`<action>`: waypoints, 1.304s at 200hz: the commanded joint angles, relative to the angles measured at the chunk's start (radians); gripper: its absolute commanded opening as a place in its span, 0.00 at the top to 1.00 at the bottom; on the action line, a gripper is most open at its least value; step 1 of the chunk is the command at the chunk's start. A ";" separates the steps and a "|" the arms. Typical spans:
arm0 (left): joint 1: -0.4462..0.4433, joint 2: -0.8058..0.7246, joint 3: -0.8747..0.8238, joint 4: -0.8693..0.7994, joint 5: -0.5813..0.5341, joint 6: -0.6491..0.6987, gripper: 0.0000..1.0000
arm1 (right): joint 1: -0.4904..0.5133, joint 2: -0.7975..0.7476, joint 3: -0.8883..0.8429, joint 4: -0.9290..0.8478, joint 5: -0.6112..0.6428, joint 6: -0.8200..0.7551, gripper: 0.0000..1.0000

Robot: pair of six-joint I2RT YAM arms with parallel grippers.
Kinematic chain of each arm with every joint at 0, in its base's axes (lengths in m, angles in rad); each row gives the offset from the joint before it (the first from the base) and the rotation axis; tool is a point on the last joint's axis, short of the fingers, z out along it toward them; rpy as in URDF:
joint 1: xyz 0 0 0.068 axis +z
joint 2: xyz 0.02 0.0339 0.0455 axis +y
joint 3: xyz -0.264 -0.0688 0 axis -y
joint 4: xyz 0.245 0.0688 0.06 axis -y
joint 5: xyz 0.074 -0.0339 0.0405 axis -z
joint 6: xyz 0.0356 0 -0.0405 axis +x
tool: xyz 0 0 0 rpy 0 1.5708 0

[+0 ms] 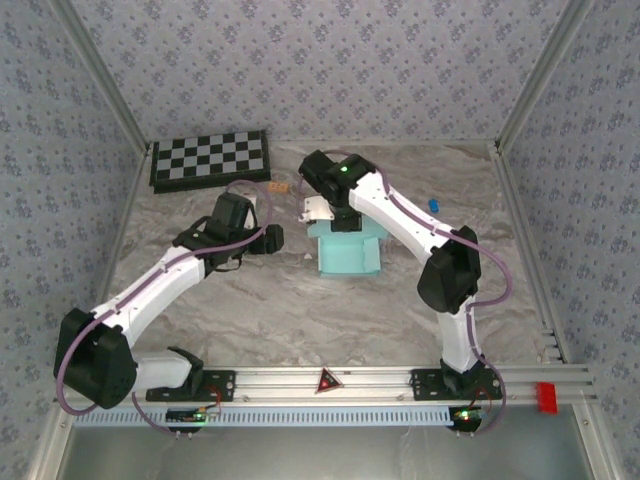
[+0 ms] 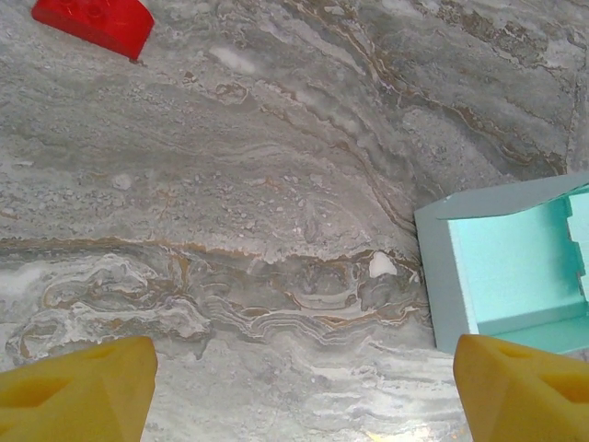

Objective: Fold the paper box

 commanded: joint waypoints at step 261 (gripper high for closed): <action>0.167 0.186 -0.092 0.466 0.698 0.719 0.24 | -0.262 -0.820 -0.833 0.448 -0.195 0.882 0.43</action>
